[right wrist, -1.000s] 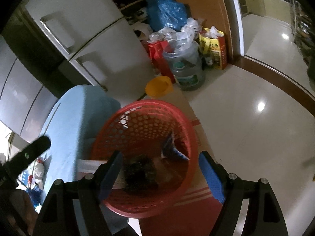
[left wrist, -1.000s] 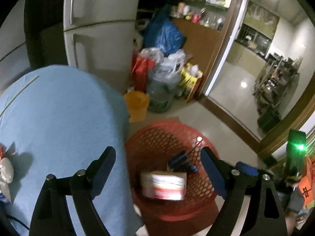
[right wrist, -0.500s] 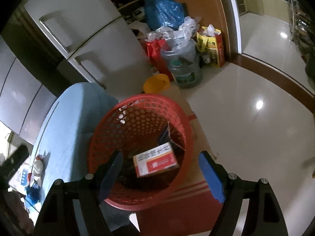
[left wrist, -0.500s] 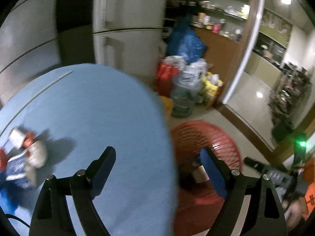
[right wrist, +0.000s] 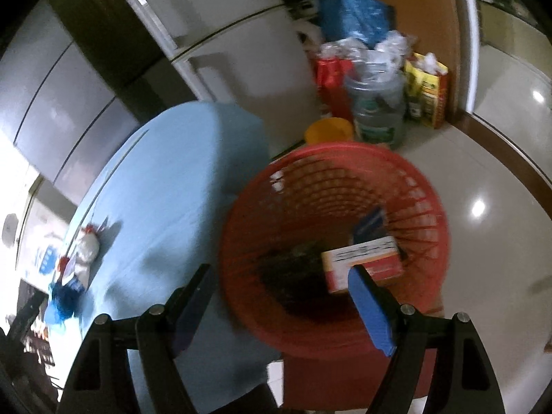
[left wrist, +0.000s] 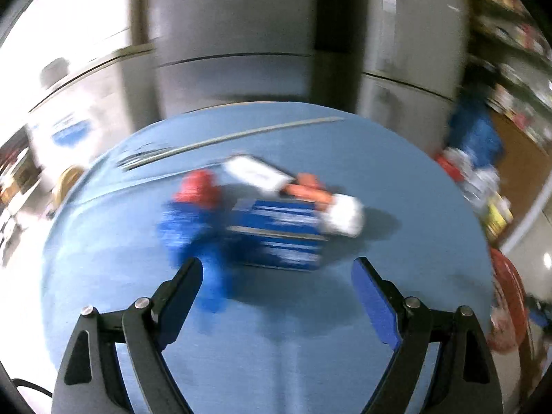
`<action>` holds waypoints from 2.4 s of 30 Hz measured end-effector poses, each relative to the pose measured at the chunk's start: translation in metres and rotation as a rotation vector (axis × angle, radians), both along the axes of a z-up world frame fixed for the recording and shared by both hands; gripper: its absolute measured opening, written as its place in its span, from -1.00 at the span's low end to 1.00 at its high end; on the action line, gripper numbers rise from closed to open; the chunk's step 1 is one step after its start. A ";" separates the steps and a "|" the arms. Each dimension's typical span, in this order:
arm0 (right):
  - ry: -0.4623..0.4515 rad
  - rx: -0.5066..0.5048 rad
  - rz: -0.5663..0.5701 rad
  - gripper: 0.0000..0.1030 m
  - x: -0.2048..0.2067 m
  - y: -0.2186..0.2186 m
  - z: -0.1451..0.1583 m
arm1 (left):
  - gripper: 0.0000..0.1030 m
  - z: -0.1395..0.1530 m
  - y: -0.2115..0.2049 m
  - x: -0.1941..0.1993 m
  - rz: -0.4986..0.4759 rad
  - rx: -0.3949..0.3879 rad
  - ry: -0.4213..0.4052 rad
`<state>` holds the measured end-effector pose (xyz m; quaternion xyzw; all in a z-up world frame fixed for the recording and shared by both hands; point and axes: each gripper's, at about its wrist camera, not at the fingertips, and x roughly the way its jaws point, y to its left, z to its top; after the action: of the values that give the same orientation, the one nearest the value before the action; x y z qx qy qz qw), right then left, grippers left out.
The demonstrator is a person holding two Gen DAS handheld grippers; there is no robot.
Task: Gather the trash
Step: 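Grasp the blue plastic bag with the left tool while the right tool grasps the white tissue, then carry the blue bag and white tissue over the red basket with both tools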
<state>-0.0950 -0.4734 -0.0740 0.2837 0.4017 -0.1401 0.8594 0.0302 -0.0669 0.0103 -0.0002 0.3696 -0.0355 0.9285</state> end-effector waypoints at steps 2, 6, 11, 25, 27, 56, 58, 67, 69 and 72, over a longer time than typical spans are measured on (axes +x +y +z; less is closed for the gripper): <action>-0.001 -0.010 0.027 0.59 0.007 0.013 0.004 | 0.71 0.001 0.029 0.014 0.077 -0.060 0.007; -0.006 -0.035 0.061 0.59 0.015 0.035 0.014 | 0.71 -0.002 0.060 0.045 0.157 -0.200 0.038; -0.008 -0.080 0.100 0.59 0.018 0.059 0.029 | 0.71 -0.037 0.067 0.090 0.202 -0.258 0.175; 0.005 -0.045 0.260 0.59 0.115 0.135 0.038 | 0.09 -0.049 0.128 0.024 0.207 -0.225 0.158; -0.008 -0.003 0.301 0.59 0.147 0.158 0.039 | 0.10 -0.053 0.134 0.015 0.218 -0.203 0.161; -0.092 0.077 0.332 -0.52 0.113 0.162 0.042 | 0.12 -0.034 0.082 -0.020 0.114 -0.115 0.121; -0.110 0.097 0.314 -0.52 0.098 0.153 0.044 | 0.12 -0.028 0.070 -0.024 0.086 -0.100 0.115; -0.156 0.128 0.276 -0.52 0.067 0.135 0.044 | 0.12 -0.013 0.025 -0.032 0.005 -0.047 0.113; -0.158 0.137 0.263 -0.52 0.061 0.129 0.042 | 0.12 -0.011 0.016 -0.033 -0.012 -0.034 0.113; -0.159 0.143 0.245 -0.52 0.054 0.121 0.039 | 0.12 -0.010 0.002 -0.032 -0.038 -0.022 0.118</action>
<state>-0.0415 -0.3526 -0.0353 0.3033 0.3730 0.0177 0.8767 -0.0015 -0.0647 0.0007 -0.0053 0.4232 -0.0571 0.9042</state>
